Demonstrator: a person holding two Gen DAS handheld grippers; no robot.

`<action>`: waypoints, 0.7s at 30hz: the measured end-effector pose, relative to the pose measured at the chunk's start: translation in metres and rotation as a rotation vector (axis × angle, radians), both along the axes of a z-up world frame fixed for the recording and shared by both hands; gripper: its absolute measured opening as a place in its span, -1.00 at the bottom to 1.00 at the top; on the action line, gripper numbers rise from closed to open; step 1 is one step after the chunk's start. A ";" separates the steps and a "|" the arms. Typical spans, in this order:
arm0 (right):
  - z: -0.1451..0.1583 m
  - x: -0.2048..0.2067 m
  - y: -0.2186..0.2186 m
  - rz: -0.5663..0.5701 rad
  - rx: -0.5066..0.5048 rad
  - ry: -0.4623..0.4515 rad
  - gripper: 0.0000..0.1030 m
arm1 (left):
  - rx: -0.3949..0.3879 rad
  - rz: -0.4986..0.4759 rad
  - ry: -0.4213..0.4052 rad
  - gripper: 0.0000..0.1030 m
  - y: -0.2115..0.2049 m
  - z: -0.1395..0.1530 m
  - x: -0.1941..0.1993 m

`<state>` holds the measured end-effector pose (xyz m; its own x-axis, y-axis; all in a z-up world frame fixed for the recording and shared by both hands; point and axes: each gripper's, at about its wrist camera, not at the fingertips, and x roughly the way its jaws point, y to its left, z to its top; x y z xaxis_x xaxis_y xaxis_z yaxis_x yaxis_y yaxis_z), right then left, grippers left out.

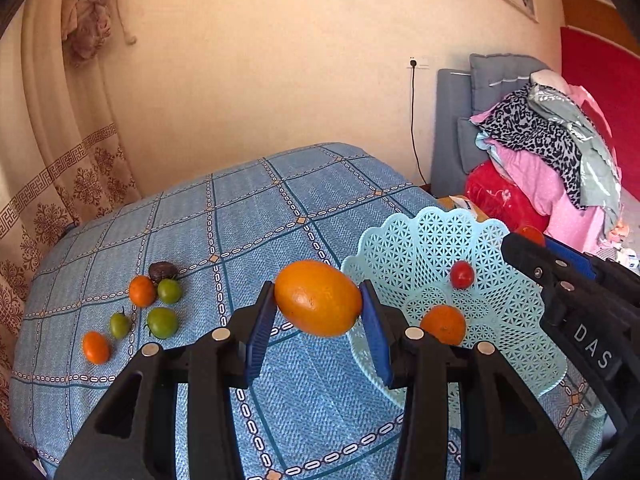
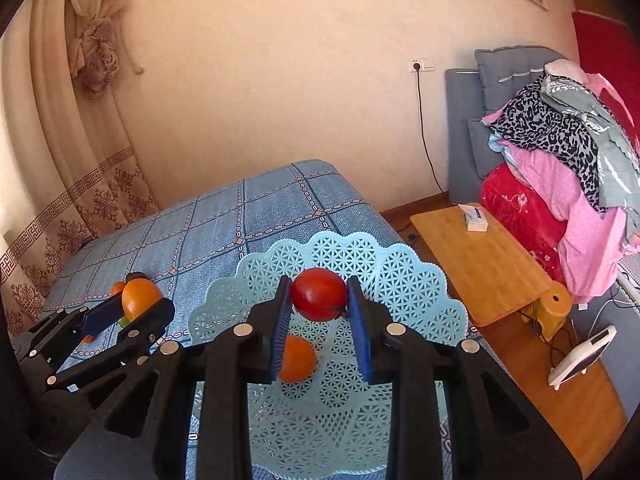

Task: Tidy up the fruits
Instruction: 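Carry the oval fruit in the left gripper over the basket while the right gripper carries the tomato, then open the left gripper to drop the oval fruit into the basket while the right gripper drops the tomato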

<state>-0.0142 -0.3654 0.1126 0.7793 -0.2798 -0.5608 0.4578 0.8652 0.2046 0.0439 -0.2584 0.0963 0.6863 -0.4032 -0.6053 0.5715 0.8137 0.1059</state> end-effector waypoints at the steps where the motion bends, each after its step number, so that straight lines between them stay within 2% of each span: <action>1: -0.001 0.000 -0.001 -0.005 -0.001 0.002 -0.45 | -0.001 -0.009 0.001 -0.17 -0.003 0.000 0.000; 13: -0.006 0.000 -0.014 -0.033 0.012 0.015 -0.45 | 0.005 -0.098 0.081 -0.16 -0.029 -0.018 -0.001; 19: -0.007 0.001 -0.016 -0.036 0.013 0.020 -0.45 | 0.007 -0.103 0.107 -0.15 -0.027 -0.024 0.001; 21: -0.008 0.001 -0.016 -0.037 0.017 0.021 -0.45 | -0.001 -0.097 0.113 0.01 -0.024 -0.023 0.002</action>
